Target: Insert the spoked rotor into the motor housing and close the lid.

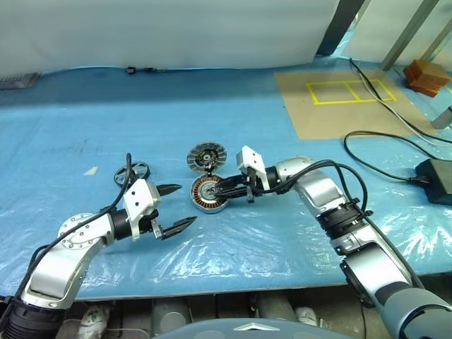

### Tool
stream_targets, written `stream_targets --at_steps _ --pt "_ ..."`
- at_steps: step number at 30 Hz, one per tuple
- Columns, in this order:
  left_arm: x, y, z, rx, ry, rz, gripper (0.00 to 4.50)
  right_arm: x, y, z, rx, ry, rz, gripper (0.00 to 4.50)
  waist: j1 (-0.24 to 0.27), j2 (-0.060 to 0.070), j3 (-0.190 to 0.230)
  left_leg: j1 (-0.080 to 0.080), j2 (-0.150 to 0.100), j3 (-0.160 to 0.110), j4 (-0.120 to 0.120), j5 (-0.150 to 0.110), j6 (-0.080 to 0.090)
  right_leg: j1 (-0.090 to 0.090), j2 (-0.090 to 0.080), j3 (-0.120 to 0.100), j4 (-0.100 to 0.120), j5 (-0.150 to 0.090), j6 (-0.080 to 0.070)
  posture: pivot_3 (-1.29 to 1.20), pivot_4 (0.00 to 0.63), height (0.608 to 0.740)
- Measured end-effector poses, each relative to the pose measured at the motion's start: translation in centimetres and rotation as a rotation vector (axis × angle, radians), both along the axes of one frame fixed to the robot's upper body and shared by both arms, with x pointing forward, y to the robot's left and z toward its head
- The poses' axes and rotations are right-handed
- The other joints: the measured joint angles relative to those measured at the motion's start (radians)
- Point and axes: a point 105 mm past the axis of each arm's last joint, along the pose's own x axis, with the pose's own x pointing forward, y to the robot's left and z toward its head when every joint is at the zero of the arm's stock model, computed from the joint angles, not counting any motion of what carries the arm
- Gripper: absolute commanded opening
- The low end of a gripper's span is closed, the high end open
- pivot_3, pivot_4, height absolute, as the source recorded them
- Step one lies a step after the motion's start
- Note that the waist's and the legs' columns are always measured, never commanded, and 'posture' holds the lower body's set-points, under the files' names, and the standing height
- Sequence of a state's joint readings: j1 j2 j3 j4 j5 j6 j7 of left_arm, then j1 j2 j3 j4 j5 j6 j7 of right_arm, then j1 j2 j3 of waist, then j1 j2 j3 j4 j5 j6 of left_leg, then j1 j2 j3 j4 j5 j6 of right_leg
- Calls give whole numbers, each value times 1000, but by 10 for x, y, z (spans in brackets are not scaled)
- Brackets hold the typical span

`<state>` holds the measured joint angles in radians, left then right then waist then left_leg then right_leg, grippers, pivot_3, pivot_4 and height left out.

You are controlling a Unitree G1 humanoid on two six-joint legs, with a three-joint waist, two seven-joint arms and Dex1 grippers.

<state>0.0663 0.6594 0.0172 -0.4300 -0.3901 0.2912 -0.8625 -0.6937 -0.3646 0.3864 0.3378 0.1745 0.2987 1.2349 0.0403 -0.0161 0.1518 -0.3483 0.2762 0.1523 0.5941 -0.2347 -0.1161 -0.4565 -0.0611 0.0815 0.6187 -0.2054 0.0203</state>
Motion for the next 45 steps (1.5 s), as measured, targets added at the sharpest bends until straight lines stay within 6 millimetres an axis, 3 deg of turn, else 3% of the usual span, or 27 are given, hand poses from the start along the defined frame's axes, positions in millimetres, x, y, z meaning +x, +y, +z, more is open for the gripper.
stream_targets --at_steps 20,45 --pt "0 -3 1 -22 -9 18 4500 11 8 -5 -37 -112 11 664 0 0 0 0 0 0 2 0 0 0 0 0 3 0 0 0 150 740" --pt "3 1 3 -54 0 56 4500 9 9 -5 -60 -142 50 664 0 0 0 1 0 0 2 0 0 0 0 0 3 0 0 0 150 740"
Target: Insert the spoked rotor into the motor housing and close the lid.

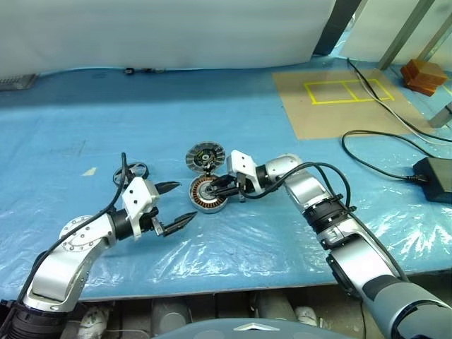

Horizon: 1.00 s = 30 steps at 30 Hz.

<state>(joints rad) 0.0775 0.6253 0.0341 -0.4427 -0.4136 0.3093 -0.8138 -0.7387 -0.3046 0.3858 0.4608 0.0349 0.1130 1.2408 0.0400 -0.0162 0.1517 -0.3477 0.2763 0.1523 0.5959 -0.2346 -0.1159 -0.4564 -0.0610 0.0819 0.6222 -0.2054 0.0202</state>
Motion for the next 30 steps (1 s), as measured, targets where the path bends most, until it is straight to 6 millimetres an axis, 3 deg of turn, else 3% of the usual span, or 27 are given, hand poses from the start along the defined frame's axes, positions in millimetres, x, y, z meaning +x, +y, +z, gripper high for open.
stream_targets --at_steps 6,14,23,27,30 --pt "0 0 -1 1 4 1 4500 1 4 -1 -3 -4 6 664 0 0 0 0 0 0 0 0 0 0 0 0 0 0 0 0 150 740" --pt "0 0 -1 2 4 1 4500 1 3 -2 -10 -8 8 3259 0 0 0 0 0 0 0 0 0 0 0 0 0 0 0 0 150 740" --pt "0 0 0 2 3 -1 4500 0 -1 4 28 68 -11 3259 1 0 0 0 0 0 0 0 0 0 0 0 0 0 0 0 150 740" --pt "0 0 0 1 1 -1 4500 -1 -5 16 80 124 -18 2345 1 0 0 0 0 0 0 0 0 0 0 0 0 0 0 0 150 740" --pt "0 0 0 1 2 -1 4500 -6 -6 23 90 150 3 1282 1 0 0 0 0 0 0 0 0 0 0 0 0 0 0 0 150 740"
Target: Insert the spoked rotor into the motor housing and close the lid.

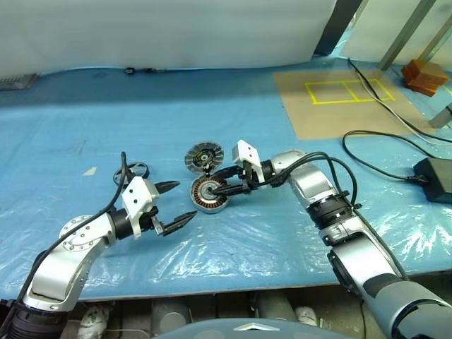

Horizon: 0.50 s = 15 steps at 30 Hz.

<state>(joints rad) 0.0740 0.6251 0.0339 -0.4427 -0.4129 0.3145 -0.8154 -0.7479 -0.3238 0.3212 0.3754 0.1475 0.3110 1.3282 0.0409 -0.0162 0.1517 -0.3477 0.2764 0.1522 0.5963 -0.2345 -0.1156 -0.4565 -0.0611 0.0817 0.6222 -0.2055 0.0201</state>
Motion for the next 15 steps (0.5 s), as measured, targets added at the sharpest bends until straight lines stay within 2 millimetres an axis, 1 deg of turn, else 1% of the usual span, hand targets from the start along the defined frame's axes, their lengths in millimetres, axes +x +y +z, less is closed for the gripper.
stream_targets --at_steps 3,8,15 --pt "0 0 0 0 1 0 4500 -3 0 -1 8 12 2 288 0 0 0 0 0 0 0 0 0 0 0 0 0 0 0 0 150 740" --pt "0 0 0 0 3 0 4500 0 10 -4 32 18 -41 288 -1 0 0 0 0 0 0 0 0 0 0 0 0 0 0 0 150 740" --pt "-1 0 0 3 4 -2 4500 2 14 -6 44 19 -65 288 0 0 0 0 0 0 0 0 0 0 0 0 0 0 0 0 150 740"
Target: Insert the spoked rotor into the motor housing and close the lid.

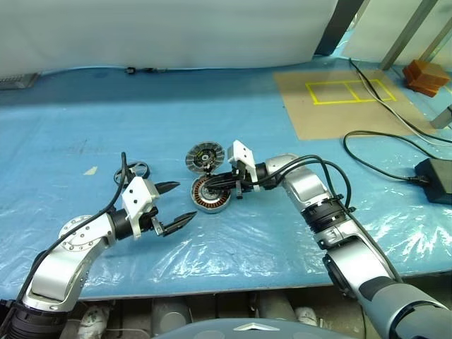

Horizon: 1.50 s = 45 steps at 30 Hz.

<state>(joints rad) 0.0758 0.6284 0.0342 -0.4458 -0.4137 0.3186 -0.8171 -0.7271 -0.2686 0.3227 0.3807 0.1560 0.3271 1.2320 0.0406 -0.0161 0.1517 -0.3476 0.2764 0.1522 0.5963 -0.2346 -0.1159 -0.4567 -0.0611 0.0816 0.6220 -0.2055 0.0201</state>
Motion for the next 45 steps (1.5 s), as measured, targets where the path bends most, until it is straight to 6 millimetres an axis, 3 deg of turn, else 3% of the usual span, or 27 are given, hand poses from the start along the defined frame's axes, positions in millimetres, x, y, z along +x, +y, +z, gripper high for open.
stream_targets --at_steps 6,14,23,32,34,39,45 --pt "-1 0 -1 1 8 2 4500 3 0 -19 -74 -57 -8 288 0 0 0 0 0 0 0 0 0 0 0 0 0 0 0 0 150 740" --pt "-1 0 -1 0 9 1 4500 10 2 -20 -120 -191 11 288 -2 0 -1 4 0 0 0 0 0 5 0 1 1 0 0 0 150 740" --pt "0 -1 0 -1 7 0 4500 6 -1 -4 45 81 -25 288 0 1 -1 0 0 0 0 0 1 0 0 0 1 0 0 0 150 740" --pt "1 -2 2 -1 -3 -5 4500 3 3 -8 25 68 -26 288 0 1 -1 0 0 0 -1 0 0 -1 0 -1 0 0 0 0 150 740" --pt "1 -2 2 -1 -2 -4 4500 7 5 -19 -31 22 -52 288 -1 1 -1 0 0 0 -1 0 0 -1 0 0 1 0 0 0 150 740" --pt "1 -2 1 0 4 -3 4500 12 11 -24 -129 -136 -21 288 -2 0 -1 4 0 0 -1 0 0 5 0 0 1 0 0 0 150 740" --pt "1 -2 1 0 3 -4 4500 11 6 -22 -82 -57 -45 288 -1 0 -1 5 0 0 0 0 0 6 0 1 1 0 0 0 150 740"
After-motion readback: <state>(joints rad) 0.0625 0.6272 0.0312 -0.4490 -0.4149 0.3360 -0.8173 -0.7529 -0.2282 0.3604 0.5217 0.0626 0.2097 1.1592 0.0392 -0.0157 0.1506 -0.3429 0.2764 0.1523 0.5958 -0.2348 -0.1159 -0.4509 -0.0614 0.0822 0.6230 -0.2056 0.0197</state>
